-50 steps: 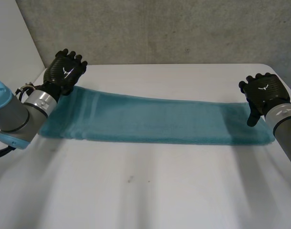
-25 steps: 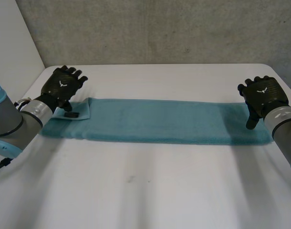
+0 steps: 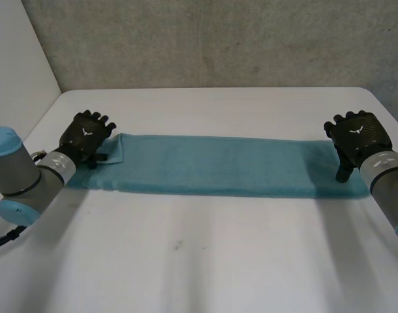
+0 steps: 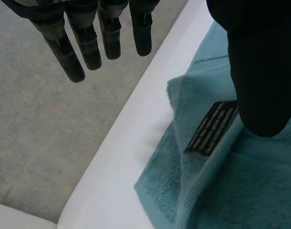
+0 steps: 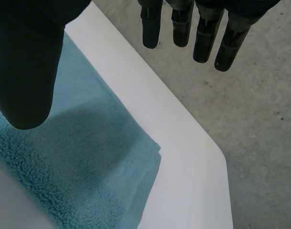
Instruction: Fold the laundry
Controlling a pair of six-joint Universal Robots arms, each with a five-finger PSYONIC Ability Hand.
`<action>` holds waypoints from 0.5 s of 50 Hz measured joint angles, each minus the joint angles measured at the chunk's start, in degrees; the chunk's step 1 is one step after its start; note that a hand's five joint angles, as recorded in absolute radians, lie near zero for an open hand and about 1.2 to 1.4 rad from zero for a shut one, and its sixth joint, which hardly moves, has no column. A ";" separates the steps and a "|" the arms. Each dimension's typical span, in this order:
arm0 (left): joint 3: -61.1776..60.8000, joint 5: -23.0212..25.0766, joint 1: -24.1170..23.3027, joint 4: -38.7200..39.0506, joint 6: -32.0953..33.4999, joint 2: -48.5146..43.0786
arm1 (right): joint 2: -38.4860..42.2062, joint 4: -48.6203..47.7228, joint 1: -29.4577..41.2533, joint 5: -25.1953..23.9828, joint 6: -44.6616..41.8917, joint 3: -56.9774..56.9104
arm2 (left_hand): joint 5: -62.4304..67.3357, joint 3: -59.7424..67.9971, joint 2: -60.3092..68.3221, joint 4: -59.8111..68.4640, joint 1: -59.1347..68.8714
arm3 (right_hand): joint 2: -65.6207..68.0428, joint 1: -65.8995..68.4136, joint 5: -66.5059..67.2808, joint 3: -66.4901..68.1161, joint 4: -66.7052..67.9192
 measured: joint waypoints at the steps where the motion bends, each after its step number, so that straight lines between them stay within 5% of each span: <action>1: 0.57 -0.34 0.03 0.42 0.01 -0.58 | 0.25 0.00 0.02 0.00 -0.03 0.01 | -0.01 0.00 0.00 0.00 0.00 | 0.00 0.00 0.00 0.00 0.00; 14: 6.90 -2.03 0.53 2.37 0.31 -6.54 | 1.31 -0.08 0.05 0.01 -0.26 -0.06 | 0.01 0.00 0.00 0.00 0.00 | 0.00 0.00 0.00 0.00 0.00; 25: 14.28 -12.78 2.20 8.38 4.49 -10.03 | 1.25 -0.09 0.04 0.09 -0.28 0.02 | 0.01 0.00 0.00 0.00 0.00 | 0.00 0.00 0.00 0.00 0.01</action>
